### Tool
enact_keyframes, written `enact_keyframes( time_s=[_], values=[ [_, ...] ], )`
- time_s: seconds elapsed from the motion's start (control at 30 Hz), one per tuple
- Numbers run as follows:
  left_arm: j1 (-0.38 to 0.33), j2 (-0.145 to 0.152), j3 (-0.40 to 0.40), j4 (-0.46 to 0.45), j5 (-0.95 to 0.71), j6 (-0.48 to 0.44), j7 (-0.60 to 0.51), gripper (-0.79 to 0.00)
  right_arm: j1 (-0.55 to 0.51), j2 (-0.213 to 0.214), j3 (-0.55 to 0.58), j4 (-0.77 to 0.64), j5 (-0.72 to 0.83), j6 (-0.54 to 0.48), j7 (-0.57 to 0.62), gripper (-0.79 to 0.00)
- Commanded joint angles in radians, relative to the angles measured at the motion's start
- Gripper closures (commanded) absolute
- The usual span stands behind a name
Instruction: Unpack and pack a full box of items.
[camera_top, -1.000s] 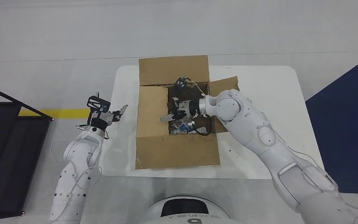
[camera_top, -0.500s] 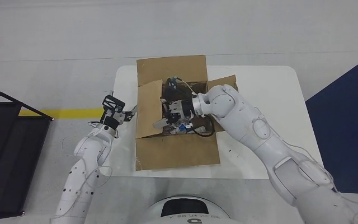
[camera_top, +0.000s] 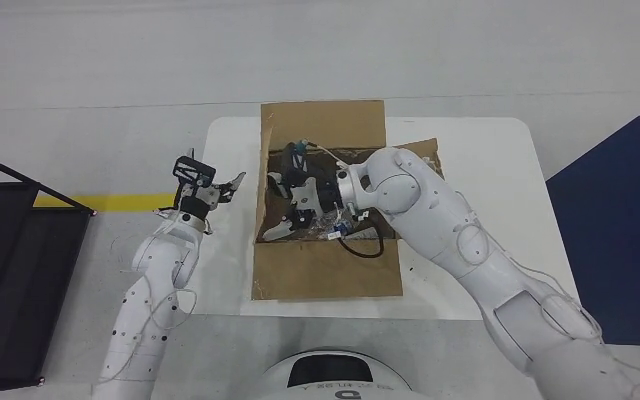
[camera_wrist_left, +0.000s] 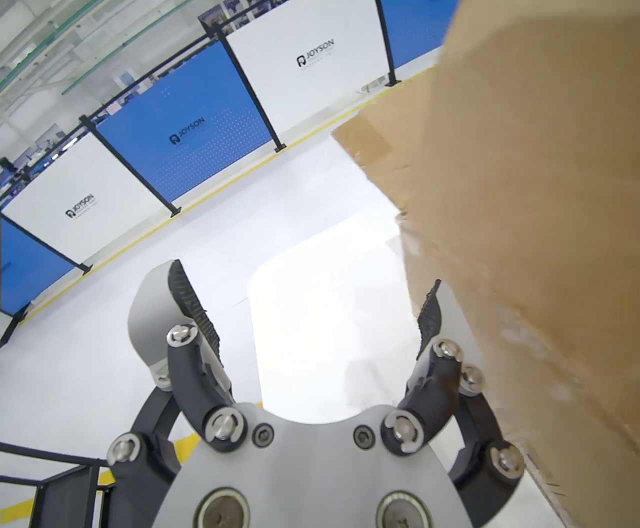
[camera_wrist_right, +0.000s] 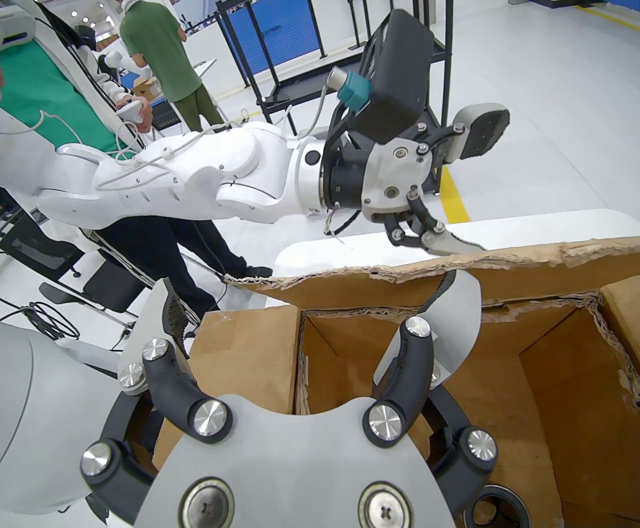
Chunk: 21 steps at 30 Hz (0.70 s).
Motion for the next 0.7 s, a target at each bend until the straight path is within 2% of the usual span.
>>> enact_keyframes(
  time_s=[0.0, 0.17, 0.33, 0.43, 0.53, 0.67],
  values=[
    [0.001, 0.004, -0.051, 0.011, -0.044, 0.009, 0.002, -0.785, 0.021, -0.010, -0.028, -0.002, 0.000, 0.013, 0.015, -0.785],
    [0.020, 0.015, -0.185, 0.029, -0.148, 0.004, 0.011, -0.785, 0.112, -0.057, -0.128, 0.066, 0.034, 0.003, 0.039, -0.785],
    [0.037, 0.023, -0.274, 0.040, -0.224, -0.012, 0.013, -0.785, 0.215, -0.140, -0.265, 0.232, 0.122, 0.010, 0.091, -0.785],
    [0.038, 0.025, -0.293, 0.044, -0.249, -0.022, 0.009, -0.785, 0.263, -0.198, -0.332, 0.336, 0.186, 0.042, 0.131, -0.785],
    [0.039, 0.025, -0.291, 0.043, -0.257, -0.026, 0.007, -0.785, 0.303, -0.245, -0.363, 0.419, 0.226, 0.028, 0.140, -0.785],
    [0.039, 0.024, -0.274, 0.035, -0.247, -0.019, 0.003, -0.785, 0.342, -0.273, -0.357, 0.484, 0.230, -0.022, 0.103, -0.785]
  ],
)
